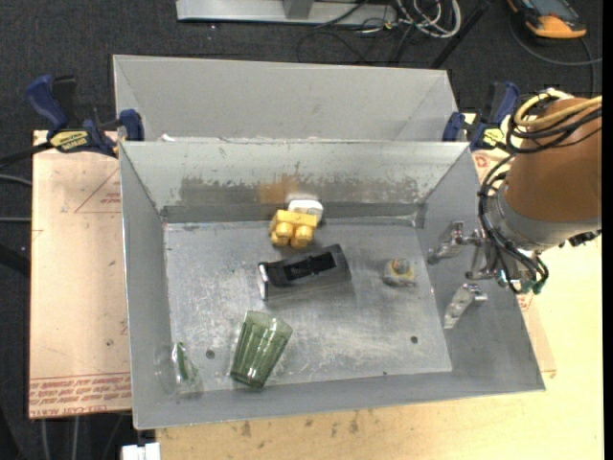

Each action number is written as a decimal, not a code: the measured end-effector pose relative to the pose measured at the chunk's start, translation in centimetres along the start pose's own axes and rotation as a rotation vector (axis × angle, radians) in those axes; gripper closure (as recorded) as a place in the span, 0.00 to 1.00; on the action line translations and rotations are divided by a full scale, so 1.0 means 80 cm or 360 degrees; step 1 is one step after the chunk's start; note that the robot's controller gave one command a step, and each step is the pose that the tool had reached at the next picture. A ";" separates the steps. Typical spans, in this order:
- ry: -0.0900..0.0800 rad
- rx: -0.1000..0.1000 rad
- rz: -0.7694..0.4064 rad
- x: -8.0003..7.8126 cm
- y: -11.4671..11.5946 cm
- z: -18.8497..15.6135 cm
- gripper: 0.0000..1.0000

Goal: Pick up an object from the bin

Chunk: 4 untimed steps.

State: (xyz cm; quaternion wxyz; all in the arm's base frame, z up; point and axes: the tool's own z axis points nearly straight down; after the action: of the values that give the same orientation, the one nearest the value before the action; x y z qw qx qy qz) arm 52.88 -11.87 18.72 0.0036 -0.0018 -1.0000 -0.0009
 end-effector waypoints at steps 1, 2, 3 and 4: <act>-0.0013 0.0002 -0.0004 -0.002 0.001 -0.006 0.00; -0.0019 0.0004 -0.0052 -0.044 0.052 0.013 0.00; -0.0015 0.0000 -0.0181 -0.047 0.080 0.011 0.00; -0.0031 0.0003 -0.0069 -0.109 0.022 0.058 0.00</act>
Offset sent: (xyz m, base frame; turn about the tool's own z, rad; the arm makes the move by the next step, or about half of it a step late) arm 0.0456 0.0581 -0.0164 -0.0465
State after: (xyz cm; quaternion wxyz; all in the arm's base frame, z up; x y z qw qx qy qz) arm 61.58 -10.14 14.04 -0.0063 0.0199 -0.9998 0.0000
